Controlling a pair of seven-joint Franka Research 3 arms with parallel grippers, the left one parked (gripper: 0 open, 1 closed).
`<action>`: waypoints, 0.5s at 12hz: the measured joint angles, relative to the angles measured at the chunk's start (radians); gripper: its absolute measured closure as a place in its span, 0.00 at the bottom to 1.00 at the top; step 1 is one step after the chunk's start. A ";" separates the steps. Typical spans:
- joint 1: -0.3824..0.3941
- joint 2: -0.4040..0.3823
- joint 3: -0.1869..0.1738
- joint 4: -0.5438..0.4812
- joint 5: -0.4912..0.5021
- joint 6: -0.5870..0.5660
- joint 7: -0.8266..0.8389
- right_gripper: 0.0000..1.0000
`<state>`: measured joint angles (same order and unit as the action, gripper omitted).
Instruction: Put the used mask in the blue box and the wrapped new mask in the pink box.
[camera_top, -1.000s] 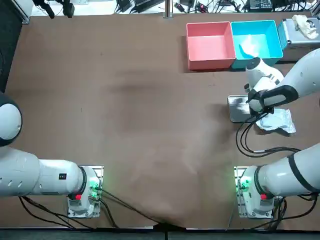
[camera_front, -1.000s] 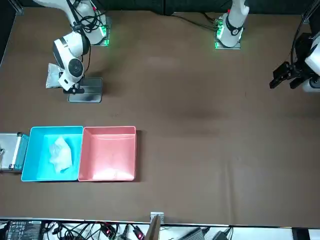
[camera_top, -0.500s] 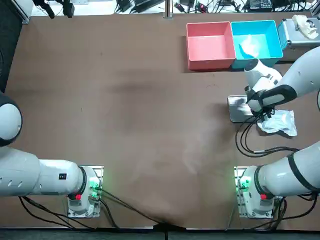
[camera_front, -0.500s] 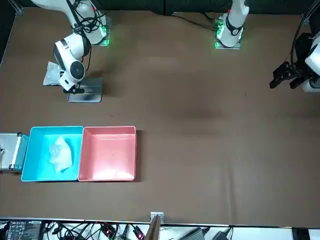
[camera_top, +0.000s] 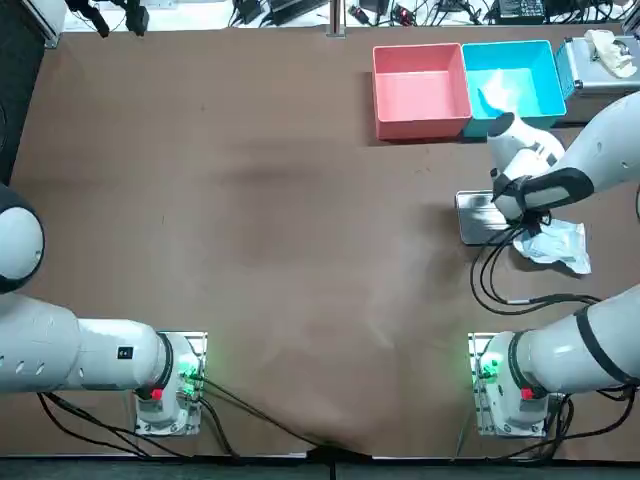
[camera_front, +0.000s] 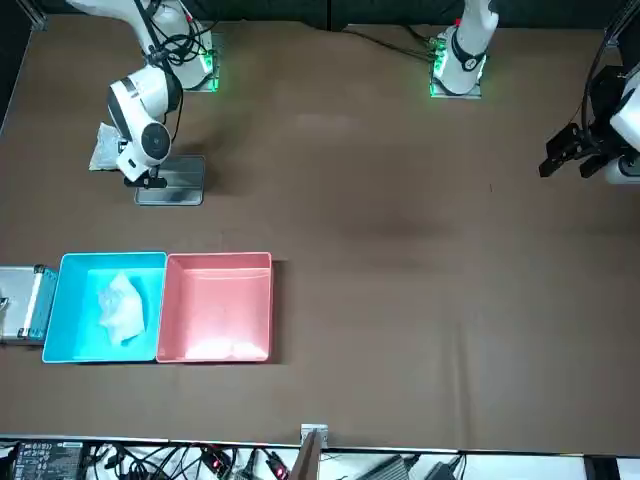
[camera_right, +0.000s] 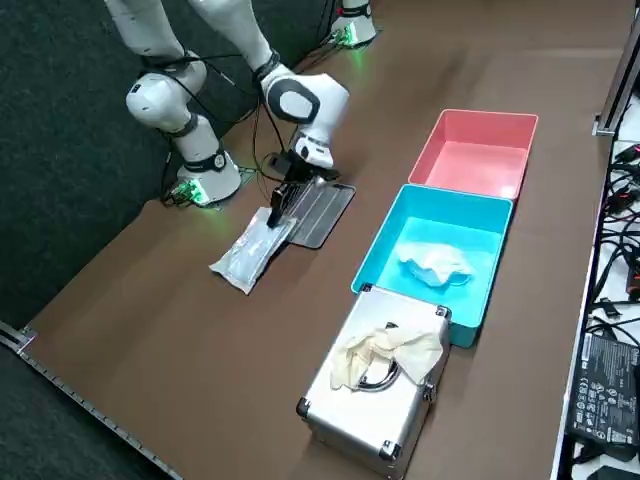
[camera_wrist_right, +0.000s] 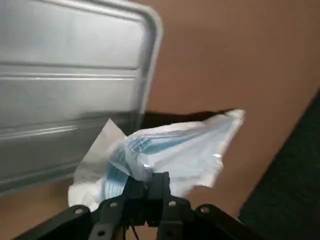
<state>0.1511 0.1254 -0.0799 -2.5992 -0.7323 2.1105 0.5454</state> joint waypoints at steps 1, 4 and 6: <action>0.007 -0.018 0.004 0.014 0.000 -0.039 0.000 0.99; 0.061 -0.100 0.017 0.059 0.012 -0.182 0.000 0.99; 0.112 -0.168 0.021 0.096 0.064 -0.277 -0.012 0.99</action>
<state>0.2629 -0.0422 -0.0586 -2.5035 -0.6687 1.8337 0.5330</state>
